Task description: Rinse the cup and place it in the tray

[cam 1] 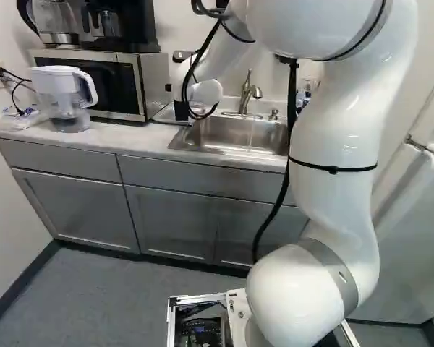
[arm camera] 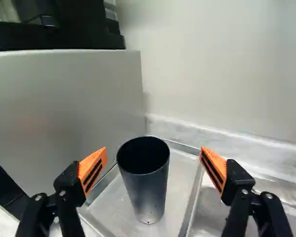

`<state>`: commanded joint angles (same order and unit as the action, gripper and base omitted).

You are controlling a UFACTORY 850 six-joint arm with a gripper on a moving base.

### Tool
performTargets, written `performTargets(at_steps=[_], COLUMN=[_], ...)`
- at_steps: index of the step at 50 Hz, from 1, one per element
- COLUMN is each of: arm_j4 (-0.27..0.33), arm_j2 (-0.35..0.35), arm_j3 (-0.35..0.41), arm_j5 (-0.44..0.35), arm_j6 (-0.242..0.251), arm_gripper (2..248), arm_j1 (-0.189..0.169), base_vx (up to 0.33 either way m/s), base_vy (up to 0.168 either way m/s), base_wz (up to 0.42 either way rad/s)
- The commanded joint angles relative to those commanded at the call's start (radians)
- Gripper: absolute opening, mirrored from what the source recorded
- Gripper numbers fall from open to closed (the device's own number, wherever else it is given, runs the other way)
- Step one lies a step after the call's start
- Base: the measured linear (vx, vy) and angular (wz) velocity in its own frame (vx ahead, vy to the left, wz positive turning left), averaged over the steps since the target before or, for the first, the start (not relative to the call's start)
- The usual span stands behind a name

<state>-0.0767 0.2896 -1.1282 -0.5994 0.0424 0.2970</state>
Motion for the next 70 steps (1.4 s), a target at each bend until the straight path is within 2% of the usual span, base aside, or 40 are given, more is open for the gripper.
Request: performTargets(at_steps=[27, 70], arm_j4=[0.039, 0.040], arm_j2=[-0.093, -0.176], arm_j3=[0.048, 0.046], arm_j5=[0.053, 0.054], arm_j6=[0.000, 0.000], arm_gripper=[247, 247], arm_j1=[-0.035, -0.146], base_vx=[0.000, 0.000], base_vy=[0.000, 0.000], base_wz=[0.000, 0.000])
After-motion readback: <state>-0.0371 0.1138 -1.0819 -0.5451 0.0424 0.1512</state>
